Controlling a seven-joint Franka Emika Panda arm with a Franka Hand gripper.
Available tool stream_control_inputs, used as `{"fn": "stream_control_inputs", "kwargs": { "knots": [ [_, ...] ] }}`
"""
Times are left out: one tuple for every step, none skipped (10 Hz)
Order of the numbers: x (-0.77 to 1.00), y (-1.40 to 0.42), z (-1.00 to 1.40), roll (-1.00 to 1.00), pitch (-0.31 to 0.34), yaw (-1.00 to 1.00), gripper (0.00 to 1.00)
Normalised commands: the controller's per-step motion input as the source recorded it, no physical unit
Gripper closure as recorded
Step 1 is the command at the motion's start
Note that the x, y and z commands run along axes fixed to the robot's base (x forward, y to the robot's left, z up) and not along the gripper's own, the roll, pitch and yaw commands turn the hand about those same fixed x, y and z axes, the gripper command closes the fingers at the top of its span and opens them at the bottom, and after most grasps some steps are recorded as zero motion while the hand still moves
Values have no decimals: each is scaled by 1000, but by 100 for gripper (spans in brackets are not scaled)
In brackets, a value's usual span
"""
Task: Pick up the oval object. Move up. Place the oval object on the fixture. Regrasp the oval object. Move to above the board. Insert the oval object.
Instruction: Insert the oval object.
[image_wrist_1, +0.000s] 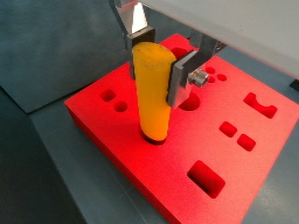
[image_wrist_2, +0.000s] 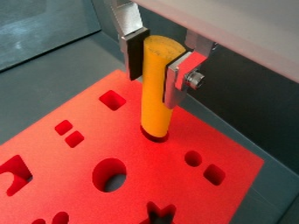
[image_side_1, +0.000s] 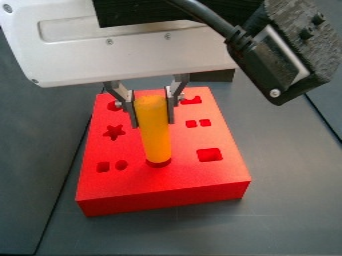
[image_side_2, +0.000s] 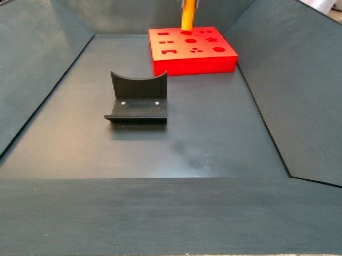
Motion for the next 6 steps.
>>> {"fn": "stream_control_inputs", "kwargs": {
  "knots": [
    [63,0,-54,50,0,77,100],
    [23,0,-60,44,0,74,100],
    [20,0,-66,40,0,71,100],
    [14,0,-83,47,0,66,100],
    [0,-20,-106,61,-1,51,100],
    [0,-46,-123,79,-1,43,100]
  ]
}}
